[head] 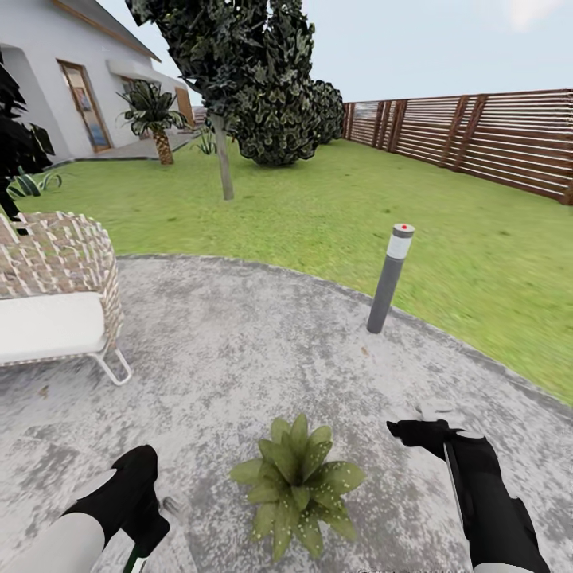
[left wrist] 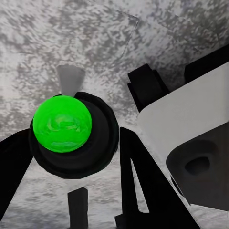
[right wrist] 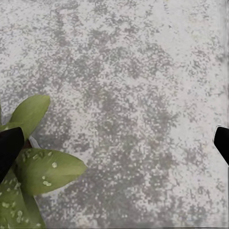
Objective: Pick up the pesticide atomizer in the garden and spray insectifuge to fully cover both potted plants in the garden.
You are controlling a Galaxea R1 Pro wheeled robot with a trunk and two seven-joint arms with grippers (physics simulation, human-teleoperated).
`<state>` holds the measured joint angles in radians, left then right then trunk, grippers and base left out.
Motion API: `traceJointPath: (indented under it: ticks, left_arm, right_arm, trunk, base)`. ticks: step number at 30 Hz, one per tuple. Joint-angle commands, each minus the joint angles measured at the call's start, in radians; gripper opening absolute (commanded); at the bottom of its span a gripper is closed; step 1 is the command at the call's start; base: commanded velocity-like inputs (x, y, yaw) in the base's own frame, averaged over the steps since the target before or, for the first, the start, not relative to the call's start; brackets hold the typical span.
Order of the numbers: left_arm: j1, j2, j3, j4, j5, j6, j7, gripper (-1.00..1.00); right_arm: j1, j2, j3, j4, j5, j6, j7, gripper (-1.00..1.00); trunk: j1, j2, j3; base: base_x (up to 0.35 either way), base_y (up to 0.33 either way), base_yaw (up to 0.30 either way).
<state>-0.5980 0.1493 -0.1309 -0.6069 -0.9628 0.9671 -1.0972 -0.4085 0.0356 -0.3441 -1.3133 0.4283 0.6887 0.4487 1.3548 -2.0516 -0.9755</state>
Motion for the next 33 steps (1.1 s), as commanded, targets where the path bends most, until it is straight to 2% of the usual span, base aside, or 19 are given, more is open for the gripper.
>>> traceJointPath:
  ticks: [1, 28, 33]
  left_arm:
    - [0.000, 0.001, -0.004, -0.002, -0.008, 0.005, -0.010, -1.00]
    - [0.003, -0.001, -0.003, -0.003, -0.007, 0.005, -0.010, -1.00]
    - [0.003, -0.001, -0.003, -0.002, -0.008, 0.005, -0.010, -1.00]
  right_arm:
    - [-0.001, 0.001, -0.003, -0.001, 0.011, 0.002, 0.010, 1.00]
    - [-0.001, 0.001, -0.003, -0.001, 0.011, 0.002, 0.010, 1.00]
    - [-0.001, 0.001, -0.003, -0.001, 0.011, 0.002, 0.010, 1.00]
  trunk:
    - [0.000, 0.000, 0.000]
    - [0.000, 0.000, 0.017]
    - [0.000, 0.000, 0.018]
  base:
    - [0.000, 0.052, -0.233]
    - [0.000, 0.003, -0.228]
    - [0.000, 0.030, -0.089]
